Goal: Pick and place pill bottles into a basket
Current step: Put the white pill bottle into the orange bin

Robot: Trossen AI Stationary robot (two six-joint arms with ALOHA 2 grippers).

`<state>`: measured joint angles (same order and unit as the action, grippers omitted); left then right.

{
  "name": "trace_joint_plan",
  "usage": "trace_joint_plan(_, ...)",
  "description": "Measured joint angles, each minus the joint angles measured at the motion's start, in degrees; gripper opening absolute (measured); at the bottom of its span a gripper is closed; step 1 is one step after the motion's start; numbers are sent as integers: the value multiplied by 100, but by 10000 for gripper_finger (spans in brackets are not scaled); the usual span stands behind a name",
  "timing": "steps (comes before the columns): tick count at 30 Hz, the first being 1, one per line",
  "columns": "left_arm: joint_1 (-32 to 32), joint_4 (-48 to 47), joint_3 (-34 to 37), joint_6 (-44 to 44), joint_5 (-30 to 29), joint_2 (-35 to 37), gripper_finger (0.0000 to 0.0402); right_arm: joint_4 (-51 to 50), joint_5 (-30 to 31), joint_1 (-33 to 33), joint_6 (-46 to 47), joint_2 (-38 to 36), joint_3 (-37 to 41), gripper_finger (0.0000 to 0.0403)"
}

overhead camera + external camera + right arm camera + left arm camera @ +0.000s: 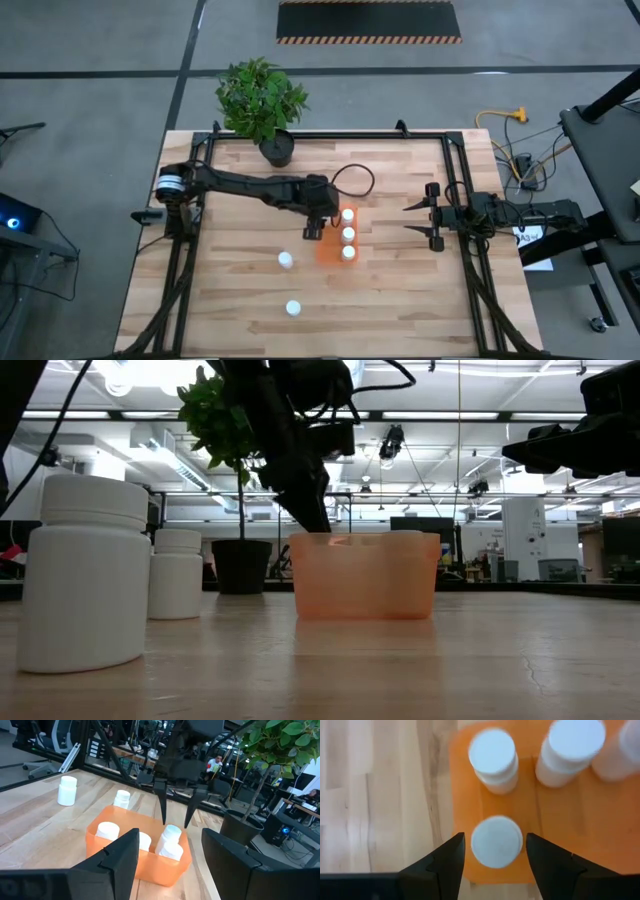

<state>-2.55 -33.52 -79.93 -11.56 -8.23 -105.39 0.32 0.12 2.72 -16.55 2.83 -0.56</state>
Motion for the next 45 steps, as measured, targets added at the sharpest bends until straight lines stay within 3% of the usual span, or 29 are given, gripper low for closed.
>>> trace_joint_plan(15,512,10,-156,522,64,266,193,-2,-3,0,0,-6,0,206)
trace_joint_plan(30,1662,5,-99,1089,85,374,193,2,1,0,2,-7,0,206)
trace_joint_plan(40,2273,-335,169,1323,86,672,193,0,0,0,1,-2,0,206)
trace_joint_plan(45,2372,-582,661,1610,64,1104,193,4,2,-2,0,2,-2,206)
